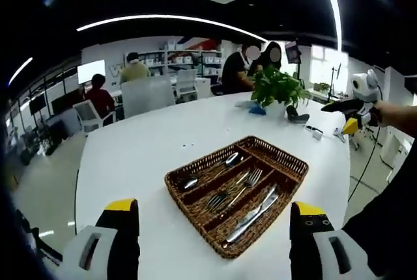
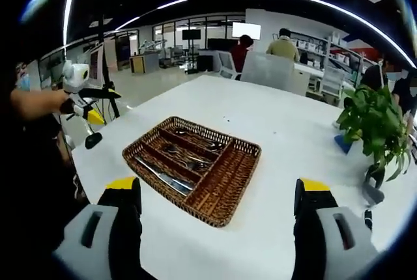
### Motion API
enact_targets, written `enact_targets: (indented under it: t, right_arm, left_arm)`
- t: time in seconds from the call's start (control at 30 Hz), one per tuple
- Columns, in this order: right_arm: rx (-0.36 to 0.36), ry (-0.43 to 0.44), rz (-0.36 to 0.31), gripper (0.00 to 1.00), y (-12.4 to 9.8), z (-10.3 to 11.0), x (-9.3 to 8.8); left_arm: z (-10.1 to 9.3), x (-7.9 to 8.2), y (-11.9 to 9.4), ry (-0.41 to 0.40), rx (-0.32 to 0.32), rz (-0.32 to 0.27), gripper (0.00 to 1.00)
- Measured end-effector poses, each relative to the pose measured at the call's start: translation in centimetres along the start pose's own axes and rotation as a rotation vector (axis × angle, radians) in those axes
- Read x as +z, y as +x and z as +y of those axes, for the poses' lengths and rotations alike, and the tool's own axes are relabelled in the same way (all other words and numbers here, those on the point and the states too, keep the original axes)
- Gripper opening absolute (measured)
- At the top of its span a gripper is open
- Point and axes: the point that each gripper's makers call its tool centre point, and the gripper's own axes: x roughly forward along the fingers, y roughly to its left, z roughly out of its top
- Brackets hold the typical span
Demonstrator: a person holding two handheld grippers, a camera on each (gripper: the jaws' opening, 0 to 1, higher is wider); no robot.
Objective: Arrange the knives, forks, and spoons in their matching storage slots by inserting each utensil handle-first until every utensil is classified and aligned in the correct compartment
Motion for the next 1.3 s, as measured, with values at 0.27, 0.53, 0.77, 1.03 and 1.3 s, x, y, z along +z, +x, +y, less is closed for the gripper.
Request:
enact_targets:
  t: [0.27,0.53,0.77,1.03,1.3]
  right_arm:
    - [0.016,-0.009,-0.030,1.00,-1.3,-1.1,-0.5]
    - [0.042,-0.032,-0.029,0.99,-1.9,-1.2,-1.2]
    - [0.042,-0.050,-0.076,0.99,-2.4,-0.9,-0.1]
    - [0.061,-0.022,-0.062,0.97,-2.5,-0.6,-0.5]
    - [0.041,-0.019,-0.068,0.95,-2.4,-0.3,-0.2]
  left_arm:
    - [-1.9,-1.6,-2.0,0.001,0.038,0.046,1.00]
    - [-3.1,-2.3,-3.5,-0.002,0.069,0.041,1.00]
    - [-2.6,-2.4,-3.5,-0.007,0.078,0.035,1.00]
    - [-2.3,-2.0,-3.5,-0.006,0.082,0.028,1.00]
    - [-2.0,-2.1,-3.8,-0.021,0.074,0.020,1.00]
